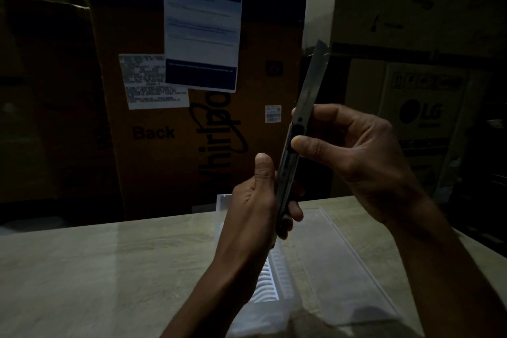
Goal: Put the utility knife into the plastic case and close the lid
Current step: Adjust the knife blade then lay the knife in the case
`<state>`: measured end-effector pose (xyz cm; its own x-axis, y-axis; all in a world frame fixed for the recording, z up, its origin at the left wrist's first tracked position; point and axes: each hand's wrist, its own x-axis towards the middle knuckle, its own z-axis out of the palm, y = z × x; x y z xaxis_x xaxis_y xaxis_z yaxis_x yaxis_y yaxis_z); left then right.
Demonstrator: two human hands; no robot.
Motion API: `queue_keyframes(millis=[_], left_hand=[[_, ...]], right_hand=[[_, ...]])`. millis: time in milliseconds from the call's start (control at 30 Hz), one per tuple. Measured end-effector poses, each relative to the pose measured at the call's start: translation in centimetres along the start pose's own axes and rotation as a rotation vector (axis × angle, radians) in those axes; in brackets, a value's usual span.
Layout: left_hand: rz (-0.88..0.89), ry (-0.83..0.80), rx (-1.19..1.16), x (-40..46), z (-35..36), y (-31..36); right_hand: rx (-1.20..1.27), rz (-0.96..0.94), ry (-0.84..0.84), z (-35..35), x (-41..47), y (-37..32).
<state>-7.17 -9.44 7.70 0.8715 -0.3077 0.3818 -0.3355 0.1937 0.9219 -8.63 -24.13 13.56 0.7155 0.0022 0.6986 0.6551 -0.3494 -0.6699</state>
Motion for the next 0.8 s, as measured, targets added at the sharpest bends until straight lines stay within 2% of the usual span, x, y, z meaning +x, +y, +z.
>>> queue_keyframes(millis=[800], left_hand=[[-0.076,-0.028,-0.110,0.21,-0.50,0.50]], right_hand=[[-0.084,0.046,-0.146,0.54,0.02,0.52]])
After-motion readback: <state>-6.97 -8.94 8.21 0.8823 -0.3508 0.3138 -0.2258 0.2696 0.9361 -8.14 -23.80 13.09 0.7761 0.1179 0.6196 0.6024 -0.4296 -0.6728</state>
